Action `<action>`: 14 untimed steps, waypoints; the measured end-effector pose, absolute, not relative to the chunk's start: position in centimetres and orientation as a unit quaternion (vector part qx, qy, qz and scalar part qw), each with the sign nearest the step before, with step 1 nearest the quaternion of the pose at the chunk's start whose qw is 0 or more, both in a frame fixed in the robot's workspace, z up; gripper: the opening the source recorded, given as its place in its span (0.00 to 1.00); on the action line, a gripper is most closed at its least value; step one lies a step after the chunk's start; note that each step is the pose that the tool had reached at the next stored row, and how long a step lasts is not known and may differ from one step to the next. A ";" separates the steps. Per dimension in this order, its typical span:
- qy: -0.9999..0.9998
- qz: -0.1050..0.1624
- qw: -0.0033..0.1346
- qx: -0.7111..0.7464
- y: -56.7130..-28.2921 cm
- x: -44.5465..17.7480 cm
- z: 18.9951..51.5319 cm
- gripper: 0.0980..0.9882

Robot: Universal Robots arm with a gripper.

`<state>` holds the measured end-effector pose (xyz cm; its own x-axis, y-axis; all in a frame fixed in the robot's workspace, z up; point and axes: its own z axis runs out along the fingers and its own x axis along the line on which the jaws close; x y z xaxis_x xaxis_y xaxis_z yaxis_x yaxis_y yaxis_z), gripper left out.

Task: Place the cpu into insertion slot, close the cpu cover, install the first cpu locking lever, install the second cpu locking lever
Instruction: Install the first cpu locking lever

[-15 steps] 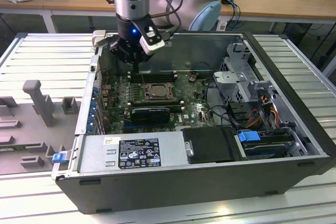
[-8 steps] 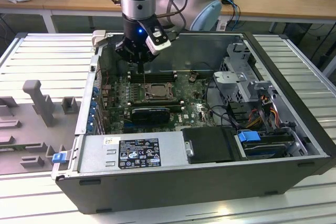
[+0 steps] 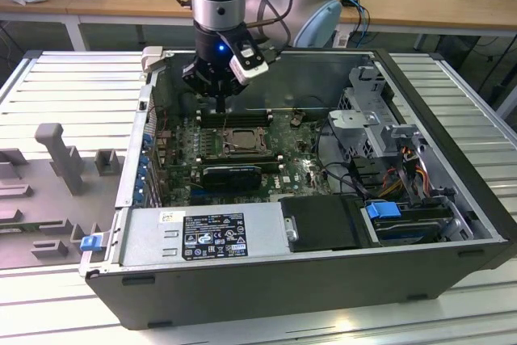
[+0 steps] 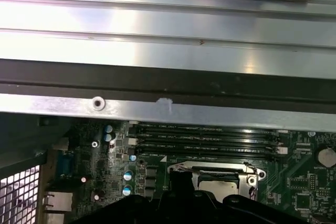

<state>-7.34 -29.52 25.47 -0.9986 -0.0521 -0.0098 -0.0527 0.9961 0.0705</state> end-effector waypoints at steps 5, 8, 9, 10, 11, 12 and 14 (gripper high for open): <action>0.999 0.036 0.004 -0.026 -29.5 -6.1 25.4 0.01; 0.999 0.041 0.004 -0.026 -29.5 -5.6 25.4 0.01; 0.999 0.043 0.004 -0.026 -29.5 -5.5 25.4 0.01; 0.999 0.046 0.004 -0.026 -29.6 -5.5 25.4 0.01; 0.999 0.047 0.004 -0.026 -29.6 -5.5 25.3 0.01; 0.999 0.047 0.004 -0.026 -29.6 -5.5 25.3 0.01; 0.999 0.047 0.004 -0.026 -29.6 -5.4 25.2 0.01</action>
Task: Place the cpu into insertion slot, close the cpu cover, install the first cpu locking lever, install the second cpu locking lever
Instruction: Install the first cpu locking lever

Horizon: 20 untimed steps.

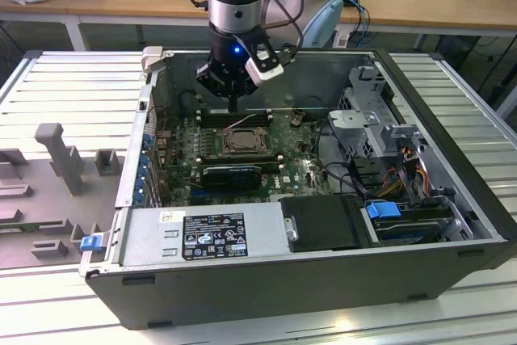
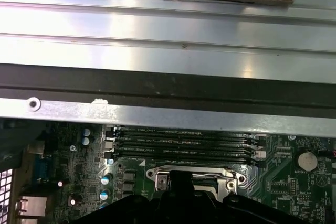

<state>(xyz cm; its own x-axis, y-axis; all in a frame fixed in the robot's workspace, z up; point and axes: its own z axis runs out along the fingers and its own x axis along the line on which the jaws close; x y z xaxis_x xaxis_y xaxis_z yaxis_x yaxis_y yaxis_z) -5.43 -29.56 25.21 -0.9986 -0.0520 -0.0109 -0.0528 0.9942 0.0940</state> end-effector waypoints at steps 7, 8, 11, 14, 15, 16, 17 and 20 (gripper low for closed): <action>0.999 0.047 0.004 -0.026 -29.6 -5.4 25.1 0.01; 0.999 0.047 0.004 -0.026 -29.6 -5.3 25.0 0.01; 0.999 0.047 0.004 -0.026 -29.6 -5.3 25.0 0.01; 0.998 0.048 0.004 -0.026 -29.6 -5.3 24.9 0.01; 0.998 0.049 0.004 -0.026 -29.6 -5.3 24.9 0.01; 0.998 0.051 0.004 -0.026 -29.6 -5.3 24.8 0.01; 0.998 0.053 0.004 -0.026 -29.6 -5.3 24.8 0.01; 0.998 0.054 0.005 -0.026 -29.6 -5.3 24.5 0.01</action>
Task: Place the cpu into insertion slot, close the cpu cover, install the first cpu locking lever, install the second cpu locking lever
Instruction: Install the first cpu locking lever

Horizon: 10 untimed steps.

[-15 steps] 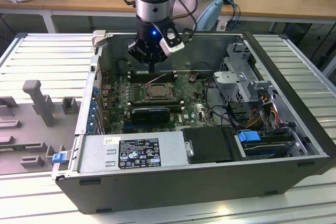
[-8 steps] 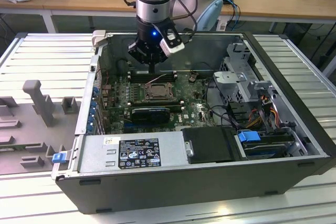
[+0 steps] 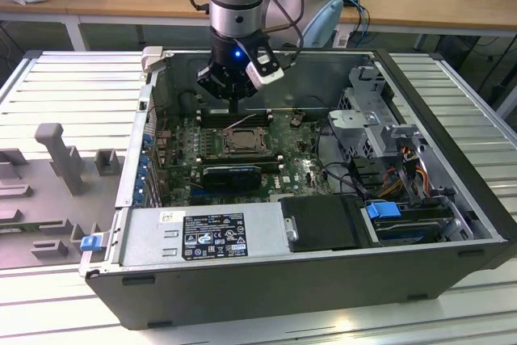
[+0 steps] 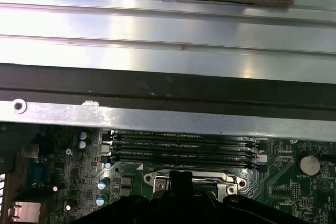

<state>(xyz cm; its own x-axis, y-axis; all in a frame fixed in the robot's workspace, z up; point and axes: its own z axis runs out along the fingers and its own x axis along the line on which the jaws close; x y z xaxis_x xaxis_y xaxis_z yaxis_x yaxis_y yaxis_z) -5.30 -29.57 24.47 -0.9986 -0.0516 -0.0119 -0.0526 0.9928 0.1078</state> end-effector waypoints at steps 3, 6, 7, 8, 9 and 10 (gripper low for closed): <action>0.998 0.054 0.005 -0.026 -29.6 -5.0 24.1 0.01; 0.998 0.054 0.005 -0.026 -29.6 -4.9 23.8 0.01; 0.998 0.054 0.005 -0.026 -29.6 -4.9 23.8 0.01; 0.998 0.054 0.005 -0.026 -29.6 -4.9 23.8 0.01; 0.998 0.055 0.005 -0.026 -29.6 -4.9 23.7 0.01; 0.998 0.054 0.005 -0.026 -29.6 -4.9 23.7 0.01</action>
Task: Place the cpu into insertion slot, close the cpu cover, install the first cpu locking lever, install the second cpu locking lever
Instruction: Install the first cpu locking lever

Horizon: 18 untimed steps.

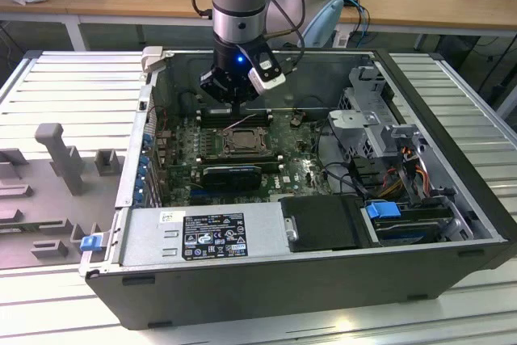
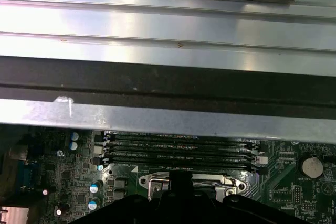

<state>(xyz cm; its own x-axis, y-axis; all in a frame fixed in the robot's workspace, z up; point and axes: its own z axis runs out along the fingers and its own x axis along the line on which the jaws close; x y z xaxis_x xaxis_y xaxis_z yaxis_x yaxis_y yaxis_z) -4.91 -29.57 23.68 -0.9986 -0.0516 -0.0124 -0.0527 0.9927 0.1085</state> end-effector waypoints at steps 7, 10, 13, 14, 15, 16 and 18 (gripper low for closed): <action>0.998 0.057 0.005 -0.026 -29.6 -4.7 23.5 0.01; 0.998 0.058 0.005 -0.027 -29.5 -4.5 23.5 0.01; 0.998 0.058 0.005 -0.031 -29.4 -4.3 23.5 0.01; 0.998 0.058 0.004 -0.034 -29.3 -4.3 23.4 0.01; 0.998 0.058 0.004 -0.039 -29.3 -4.3 23.4 0.01; 0.997 0.058 0.004 -0.041 -29.3 -4.2 23.3 0.01; 0.997 0.059 0.004 -0.041 -29.3 -3.9 23.1 0.01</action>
